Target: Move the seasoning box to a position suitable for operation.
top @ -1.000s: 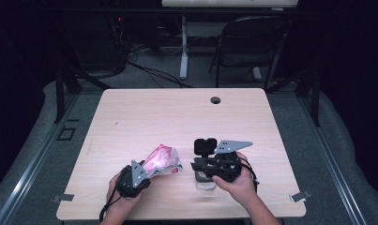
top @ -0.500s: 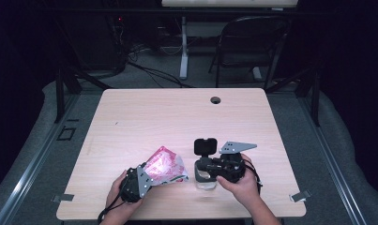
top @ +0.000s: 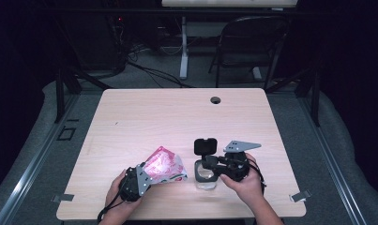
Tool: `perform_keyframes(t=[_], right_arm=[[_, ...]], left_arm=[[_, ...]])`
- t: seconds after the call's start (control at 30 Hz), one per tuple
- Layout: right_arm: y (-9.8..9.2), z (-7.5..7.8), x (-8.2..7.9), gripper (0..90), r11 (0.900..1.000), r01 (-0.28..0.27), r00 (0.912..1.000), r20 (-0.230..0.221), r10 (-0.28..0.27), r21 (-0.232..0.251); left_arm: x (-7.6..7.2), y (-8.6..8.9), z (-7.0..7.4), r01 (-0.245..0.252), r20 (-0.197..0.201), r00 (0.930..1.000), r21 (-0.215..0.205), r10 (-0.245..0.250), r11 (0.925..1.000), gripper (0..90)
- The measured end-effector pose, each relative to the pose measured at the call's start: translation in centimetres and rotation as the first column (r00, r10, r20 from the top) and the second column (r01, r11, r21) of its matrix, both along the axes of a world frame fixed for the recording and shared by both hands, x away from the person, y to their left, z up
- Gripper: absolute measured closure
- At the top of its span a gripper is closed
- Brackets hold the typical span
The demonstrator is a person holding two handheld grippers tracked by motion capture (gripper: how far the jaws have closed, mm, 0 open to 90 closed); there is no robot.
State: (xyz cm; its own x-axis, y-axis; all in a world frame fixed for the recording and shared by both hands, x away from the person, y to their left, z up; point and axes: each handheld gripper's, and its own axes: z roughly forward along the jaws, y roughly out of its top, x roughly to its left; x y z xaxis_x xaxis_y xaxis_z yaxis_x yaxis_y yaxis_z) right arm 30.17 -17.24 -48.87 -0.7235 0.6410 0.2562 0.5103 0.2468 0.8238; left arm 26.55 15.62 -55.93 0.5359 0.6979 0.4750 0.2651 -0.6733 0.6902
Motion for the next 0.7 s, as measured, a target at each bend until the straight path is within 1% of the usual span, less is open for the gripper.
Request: perform_keyframes(t=[0.03,0.13,0.17,0.2,0.23,0.27,0.3,0.33,0.37,0.4,0.43,0.47,0.57,0.63,0.7], right_arm=[[-0.5,0.0,0.0,66.1,1.000,0.023,0.9997,0.001,-0.023,0.000],[-1.3,-0.1,-0.3,65.6,0.998,0.056,0.9984,-0.012,-0.056,0.008],[-1.3,-0.1,-0.3,65.6,0.998,0.056,0.9984,-0.012,-0.056,0.008],[-1.9,-0.4,-0.6,65.2,0.997,0.078,0.9967,-0.021,-0.078,0.004],[-1.9,-0.4,-0.6,65.2,0.997,0.078,0.9967,-0.021,-0.078,0.004],[-2.5,-0.8,-1.0,65.0,0.995,0.096,0.9949,-0.028,-0.096,-0.005],[-2.5,-0.8,-1.0,65.0,0.995,0.096,0.9949,-0.028,-0.096,-0.005],[-3.1,-1.3,-1.4,63.8,0.994,0.112,0.9924,-0.053,-0.111,0.007],[-3.1,-1.3,-1.4,63.8,0.994,0.112,0.9924,-0.053,-0.111,0.007],[-3.4,-1.6,-1.5,61.3,0.993,0.119,0.9909,-0.066,-0.117,0.028],[-3.6,-1.9,-1.6,58.9,0.991,0.124,0.9896,-0.079,-0.121,0.040],[-3.6,-2.4,-1.6,58.3,0.989,0.138,0.9867,-0.093,-0.133,0.051],[-3.5,-2.6,-1.6,57.6,0.990,0.135,0.9862,-0.102,-0.130,0.047],[-3.2,-2.7,-1.7,56.8,0.989,0.136,0.9847,-0.116,-0.130,0.051],[-2.9,-3.1,-1.7,57.1,0.991,0.129,0.9822,-0.141,-0.124,0.028]], left_arm=[[0.1,0.0,0.1,-0.005,0.001,1.0000,-0.007,0.005,1.0000,56.6],[0.2,0.1,0.3,-0.003,0.002,1.0000,-0.008,0.003,1.0000,56.6],[0.2,0.1,0.4,-0.002,0.005,1.0000,-0.009,0.003,1.0000,56.6],[0.3,0.1,0.6,0.001,0.008,1.0000,-0.015,-0.001,0.9999,56.6],[0.3,0.1,0.6,0.001,0.008,1.0000,-0.015,-0.001,0.9999,56.6],[0.5,0.1,0.7,0.002,0.005,1.0000,-0.018,-0.002,0.9998,56.6],[0.5,0.1,0.7,0.002,0.005,1.0000,-0.018,-0.002,0.9998,56.6],[0.6,0.0,0.8,0.008,0.003,1.0000,-0.020,-0.008,0.9998,56.6],[0.6,0.0,0.8,0.008,0.003,1.0000,-0.020,-0.008,0.9998,56.7],[0.7,0.0,0.8,0.010,0.004,0.9999,-0.017,-0.010,0.9998,56.7],[0.7,-0.1,0.7,0.006,0.000,1.0000,-0.028,-0.006,0.9996,56.6],[0.8,-0.3,0.8,0.015,-0.006,0.9999,-0.020,-0.015,0.9997,56.6],[0.8,-0.5,0.8,0.021,0.000,0.9998,-0.021,-0.021,0.9995,56.6],[0.7,-0.5,0.8,0.028,-0.001,0.9996,-0.019,-0.028,0.9994,56.6],[0.7,-0.5,0.8,0.032,-0.002,0.9995,-0.014,-0.032,0.9994,56.6]])
